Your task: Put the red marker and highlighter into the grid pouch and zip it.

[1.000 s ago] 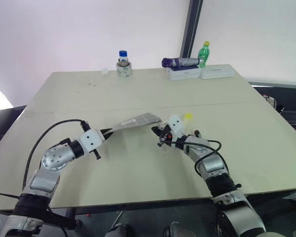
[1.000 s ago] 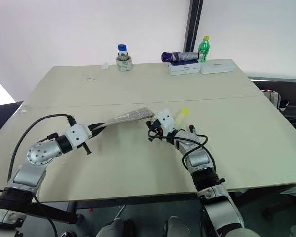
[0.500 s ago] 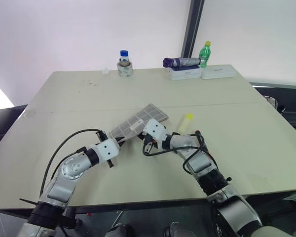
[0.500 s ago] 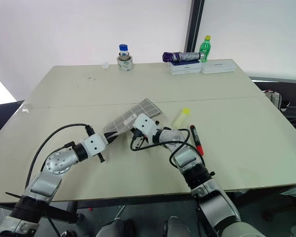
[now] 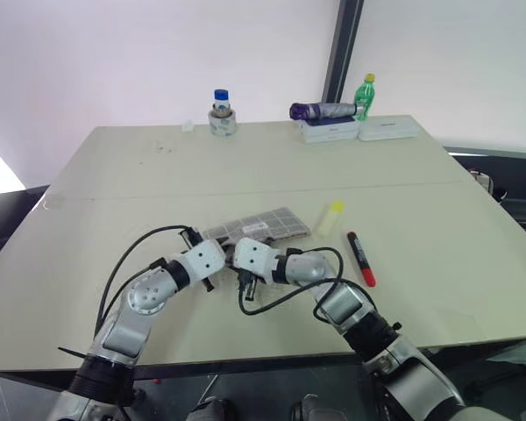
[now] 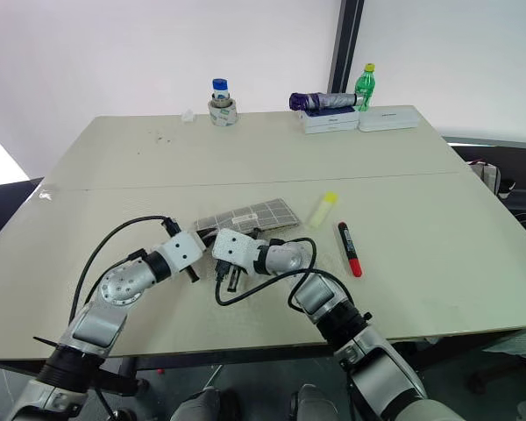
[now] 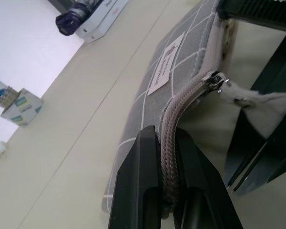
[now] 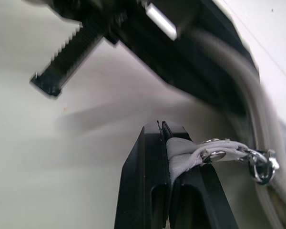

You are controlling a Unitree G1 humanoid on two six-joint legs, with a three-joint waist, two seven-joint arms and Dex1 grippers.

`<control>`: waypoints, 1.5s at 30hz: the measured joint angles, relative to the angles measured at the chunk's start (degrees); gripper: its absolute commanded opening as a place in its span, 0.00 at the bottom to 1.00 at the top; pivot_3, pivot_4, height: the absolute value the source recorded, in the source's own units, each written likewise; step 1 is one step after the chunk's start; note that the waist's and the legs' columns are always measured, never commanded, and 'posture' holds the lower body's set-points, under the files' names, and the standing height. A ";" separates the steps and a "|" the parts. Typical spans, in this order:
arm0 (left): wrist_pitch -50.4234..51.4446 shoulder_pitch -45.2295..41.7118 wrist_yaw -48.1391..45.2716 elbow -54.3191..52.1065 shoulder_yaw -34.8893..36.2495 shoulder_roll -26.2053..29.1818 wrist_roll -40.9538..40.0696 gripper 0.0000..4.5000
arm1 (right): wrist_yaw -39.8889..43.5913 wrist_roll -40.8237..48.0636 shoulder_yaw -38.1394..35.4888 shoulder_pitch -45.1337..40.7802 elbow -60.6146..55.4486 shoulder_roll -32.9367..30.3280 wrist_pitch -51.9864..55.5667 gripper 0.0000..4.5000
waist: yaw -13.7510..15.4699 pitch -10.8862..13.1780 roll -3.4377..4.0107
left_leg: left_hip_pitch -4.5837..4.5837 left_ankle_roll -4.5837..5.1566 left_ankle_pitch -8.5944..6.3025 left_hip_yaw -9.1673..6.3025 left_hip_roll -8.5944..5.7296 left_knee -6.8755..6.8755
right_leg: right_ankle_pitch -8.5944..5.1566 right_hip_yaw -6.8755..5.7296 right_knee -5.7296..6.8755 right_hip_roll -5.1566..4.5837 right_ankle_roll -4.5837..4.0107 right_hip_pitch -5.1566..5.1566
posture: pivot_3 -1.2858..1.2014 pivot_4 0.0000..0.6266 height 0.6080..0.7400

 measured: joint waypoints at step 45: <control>-9.89 -0.51 -0.07 5.23 7.36 6.62 -6.55 0.00 | -8.63 20.83 -27.88 11.79 -18.18 -7.61 12.91 0.74 | 0.08 0.02 -0.18 | -0.07 0.33 -0.21 -0.20 -0.01 -0.03 | 0.00 -0.11 -0.10 -0.02 -0.02 0.03 | 0.52 0.24 1.00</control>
